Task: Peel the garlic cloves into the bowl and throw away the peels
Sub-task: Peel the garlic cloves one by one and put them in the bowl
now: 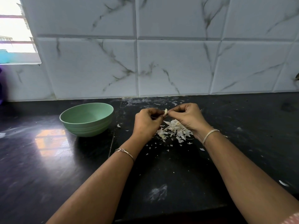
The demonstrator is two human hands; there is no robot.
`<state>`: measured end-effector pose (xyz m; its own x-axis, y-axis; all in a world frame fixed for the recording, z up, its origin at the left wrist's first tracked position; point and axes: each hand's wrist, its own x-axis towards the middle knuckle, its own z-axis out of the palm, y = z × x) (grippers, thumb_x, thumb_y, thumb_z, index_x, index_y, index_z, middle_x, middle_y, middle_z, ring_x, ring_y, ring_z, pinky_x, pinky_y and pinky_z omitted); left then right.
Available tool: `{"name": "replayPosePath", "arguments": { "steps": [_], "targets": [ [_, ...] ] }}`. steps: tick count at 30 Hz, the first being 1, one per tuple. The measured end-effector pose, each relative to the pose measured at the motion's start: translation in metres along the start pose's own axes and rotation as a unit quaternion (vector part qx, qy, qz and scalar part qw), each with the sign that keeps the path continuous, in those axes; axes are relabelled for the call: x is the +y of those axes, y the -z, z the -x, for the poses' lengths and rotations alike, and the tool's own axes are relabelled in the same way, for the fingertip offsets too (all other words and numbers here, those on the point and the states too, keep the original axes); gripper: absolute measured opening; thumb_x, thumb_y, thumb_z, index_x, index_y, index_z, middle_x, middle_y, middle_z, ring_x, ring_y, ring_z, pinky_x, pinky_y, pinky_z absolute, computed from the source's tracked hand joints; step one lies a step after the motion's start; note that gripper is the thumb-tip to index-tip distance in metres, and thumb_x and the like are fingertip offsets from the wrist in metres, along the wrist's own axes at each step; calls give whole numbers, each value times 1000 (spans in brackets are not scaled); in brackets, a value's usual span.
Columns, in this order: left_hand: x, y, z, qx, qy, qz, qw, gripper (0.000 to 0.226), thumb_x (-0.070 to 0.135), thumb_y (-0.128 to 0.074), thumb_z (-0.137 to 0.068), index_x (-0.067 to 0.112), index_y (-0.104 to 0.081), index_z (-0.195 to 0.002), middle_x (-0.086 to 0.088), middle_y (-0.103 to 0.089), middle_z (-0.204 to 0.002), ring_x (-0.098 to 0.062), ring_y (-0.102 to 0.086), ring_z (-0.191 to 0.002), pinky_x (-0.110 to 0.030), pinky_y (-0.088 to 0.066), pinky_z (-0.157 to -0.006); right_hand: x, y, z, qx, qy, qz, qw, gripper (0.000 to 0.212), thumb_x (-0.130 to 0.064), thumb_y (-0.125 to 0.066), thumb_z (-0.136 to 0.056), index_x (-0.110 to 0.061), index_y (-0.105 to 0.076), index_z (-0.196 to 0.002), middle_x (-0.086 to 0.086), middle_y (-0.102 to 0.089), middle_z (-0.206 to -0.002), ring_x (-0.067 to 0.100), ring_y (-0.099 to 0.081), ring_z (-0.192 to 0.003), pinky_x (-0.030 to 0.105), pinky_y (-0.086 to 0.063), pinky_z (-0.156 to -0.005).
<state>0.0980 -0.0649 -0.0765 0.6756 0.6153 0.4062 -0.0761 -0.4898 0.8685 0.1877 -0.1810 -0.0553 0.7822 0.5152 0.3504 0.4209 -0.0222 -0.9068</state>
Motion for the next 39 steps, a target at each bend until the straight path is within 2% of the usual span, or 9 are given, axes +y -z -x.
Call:
{"name": "replayPosePath", "arguments": {
  "steps": [3,7,17,21,23,31,35,39],
  "targets": [
    [1,-1,0,17,4,3,1000,7,16,-73,-84,17,-76,-91,4,-73,-78,-11,-70,-73,-35,-61,-74,-1,0,1,-2,6,-14,1000,12,-11,-81,-74,-18,-75,-66,0,-73,-69,6,-67,-70,19,-51,-69],
    [1,-1,1,19,20,15,1000,7,15,-75,-80,17,-76,-87,3,-73,-77,-12,-71,-74,-36,-61,-76,-1,-1,1,0,19,-1,1000,12,-9,-81,-73,-18,-75,-67,0,-74,-71,8,-69,-71,19,-52,-68],
    [1,2,1,-5,71,104,992,6,11,-79,-79,16,-75,-82,-7,-75,-83,-27,-72,-86,-47,-59,-82,-1,-1,0,-6,38,34,999,8,-9,-77,-77,-16,-75,-74,1,-73,-75,5,-66,-69,13,-48,-62],
    [0,3,1,-1,69,116,991,11,8,-78,-78,18,-72,-77,-12,-73,-82,-25,-68,-78,-51,-59,-77,-2,-1,1,-21,34,16,999,11,-7,-76,-79,-16,-74,-73,-3,-72,-71,-2,-65,-64,9,-46,-59],
    [0,3,1,-1,72,126,989,11,7,-78,-78,17,-72,-76,-14,-72,-82,-24,-67,-76,-51,-60,-76,-1,-1,1,-20,41,24,999,9,-7,-75,-79,-15,-75,-75,-1,-72,-72,0,-65,-66,10,-47,-61],
    [1,5,1,-18,87,159,983,8,5,-76,-81,12,-72,-82,-19,-72,-89,-21,-67,-77,-36,-61,-70,2,-1,-1,-17,43,20,999,6,-9,-75,-80,-14,-75,-79,-1,-73,-77,1,-65,-69,10,-47,-63],
    [1,4,2,-24,84,163,983,6,12,-78,-81,12,-71,-81,-14,-71,-83,-18,-66,-72,-38,-61,-71,2,-1,-2,-8,49,15,999,5,-10,-76,-80,-15,-75,-80,0,-74,-80,6,-68,-76,13,-50,-67],
    [1,4,1,-25,78,160,984,9,18,-78,-81,12,-71,-83,-9,-70,-82,-11,-65,-70,-31,-58,-65,1,-2,-1,-17,51,11,999,5,-10,-79,-78,-13,-76,-81,0,-74,-80,7,-70,-76,12,-51,-67]
  ]
}}
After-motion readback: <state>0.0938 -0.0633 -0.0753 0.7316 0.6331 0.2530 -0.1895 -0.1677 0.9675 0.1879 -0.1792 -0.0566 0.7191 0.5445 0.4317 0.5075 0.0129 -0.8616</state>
